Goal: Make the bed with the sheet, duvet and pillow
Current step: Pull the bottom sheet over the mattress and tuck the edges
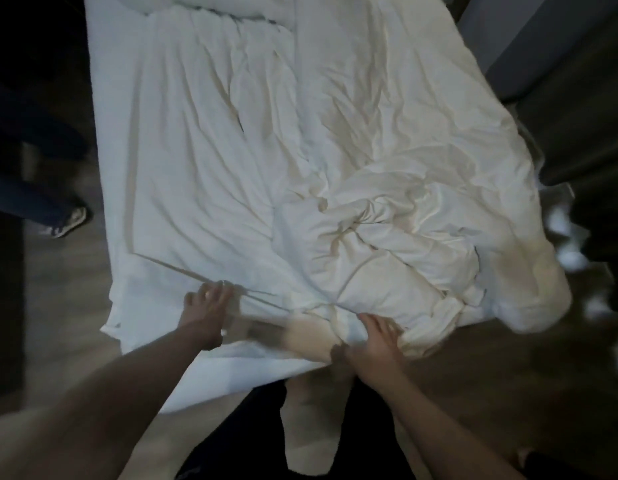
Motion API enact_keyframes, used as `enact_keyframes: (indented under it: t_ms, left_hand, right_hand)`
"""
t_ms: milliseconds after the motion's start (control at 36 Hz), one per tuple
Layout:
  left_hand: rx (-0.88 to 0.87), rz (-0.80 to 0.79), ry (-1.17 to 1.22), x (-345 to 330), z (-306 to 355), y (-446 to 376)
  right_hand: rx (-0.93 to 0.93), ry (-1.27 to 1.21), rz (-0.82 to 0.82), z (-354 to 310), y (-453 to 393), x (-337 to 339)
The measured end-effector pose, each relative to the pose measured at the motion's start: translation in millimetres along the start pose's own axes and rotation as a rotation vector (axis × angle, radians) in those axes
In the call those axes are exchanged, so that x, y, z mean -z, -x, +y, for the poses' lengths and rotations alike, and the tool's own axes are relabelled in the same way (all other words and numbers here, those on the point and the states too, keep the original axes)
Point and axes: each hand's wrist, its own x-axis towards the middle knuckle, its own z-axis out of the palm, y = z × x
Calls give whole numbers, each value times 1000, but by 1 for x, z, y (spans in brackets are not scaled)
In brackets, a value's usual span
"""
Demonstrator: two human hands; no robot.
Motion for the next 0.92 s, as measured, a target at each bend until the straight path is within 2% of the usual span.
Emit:
enact_keyframes:
  t_ms: [139,222,278,333,389,556,639,694,750,806,917]
  left_hand:
    - [-65,29,-65,-18,-19,-22]
    - [-127,-26,56,-15,-16,14]
    - [-111,-27,158,-19,-17,44]
    - [-74,11,263,-31,-28,74]
    - [-37,95,350,-45,-44,99]
    - [67,279,394,-75,-103,159]
    - [83,352,287,-87,-118,180]
    - [78,405,113,-95,-123,189]
    - [107,287,-4,-103,-129,195]
    - [181,178,32,-110,-140,198]
    - [278,88,135,-130,-170,193]
  right_hand:
    - [-30,143,-65,16,1,-12]
    - [-55,147,-139,17,11,-10]
    - [-43,261,-215,12,22,-6]
    - [-19,482,-250,7,35,-5]
    - [-4,544,-235,2,46,-5]
    - [84,289,-359,-25,83,-25]
    - [117,205,-408,-34,108,-35]
    - [132,163,-430,-36,124,-42]
    - [155,96,-457,-42,140,-49]
    - [184,19,-489,-54,157,-59]
    - [239,-51,-547,-85,183,-82]
